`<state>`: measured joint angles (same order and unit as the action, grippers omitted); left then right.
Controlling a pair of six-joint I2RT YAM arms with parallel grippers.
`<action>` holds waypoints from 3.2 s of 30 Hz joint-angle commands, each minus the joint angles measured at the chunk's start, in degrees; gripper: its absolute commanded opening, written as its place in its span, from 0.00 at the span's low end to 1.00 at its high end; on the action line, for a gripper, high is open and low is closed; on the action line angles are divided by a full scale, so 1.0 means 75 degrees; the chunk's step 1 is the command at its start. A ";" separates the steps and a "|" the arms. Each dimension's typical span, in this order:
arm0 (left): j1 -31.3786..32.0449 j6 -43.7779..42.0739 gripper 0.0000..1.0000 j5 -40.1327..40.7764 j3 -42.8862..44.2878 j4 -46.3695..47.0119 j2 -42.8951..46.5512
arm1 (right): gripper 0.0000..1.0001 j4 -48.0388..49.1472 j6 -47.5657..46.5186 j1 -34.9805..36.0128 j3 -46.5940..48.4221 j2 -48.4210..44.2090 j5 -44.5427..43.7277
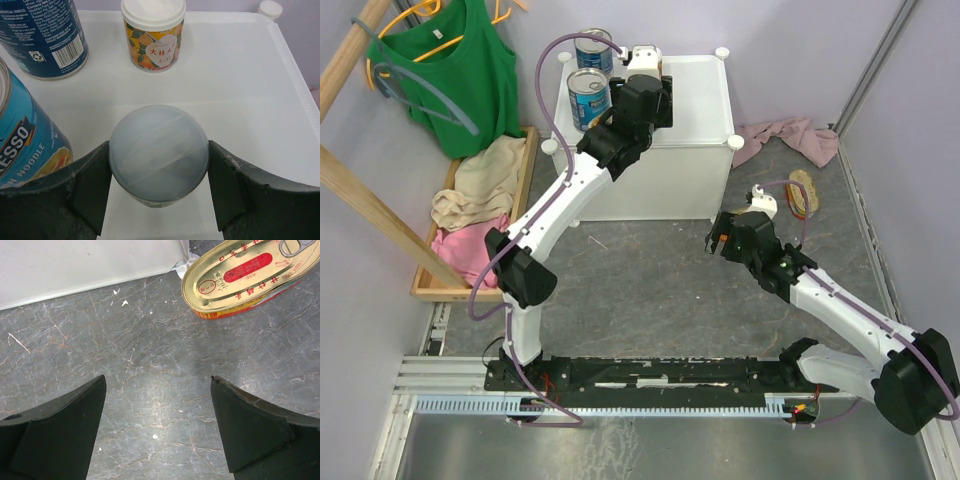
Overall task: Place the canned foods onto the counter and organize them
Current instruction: Place the canned food on the counter.
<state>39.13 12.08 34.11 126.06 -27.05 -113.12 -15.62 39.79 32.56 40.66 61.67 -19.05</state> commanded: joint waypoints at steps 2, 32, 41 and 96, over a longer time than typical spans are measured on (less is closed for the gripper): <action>-0.0125 -0.0163 0.11 -0.0118 0.0393 0.0600 -0.0082 | 0.93 0.0400 -0.0031 -0.0014 0.0166 0.0136 0.0061; -0.0453 -0.0169 0.68 -0.0848 0.0488 0.0935 -0.0595 | 0.93 0.0752 -0.0089 -0.0015 0.0443 0.0977 0.0114; -0.0457 -0.0137 0.80 -0.0903 0.0490 0.0929 -0.0609 | 0.93 0.0738 -0.0102 -0.0026 0.0427 0.0931 0.0102; 0.0150 -0.0310 0.99 0.0445 0.0009 0.0836 0.0398 | 0.93 0.0309 -0.0047 -0.0028 0.0178 -0.0201 0.0184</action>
<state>39.48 12.03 34.37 127.22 -23.07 -114.89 -13.54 39.64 32.51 41.43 62.17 -17.87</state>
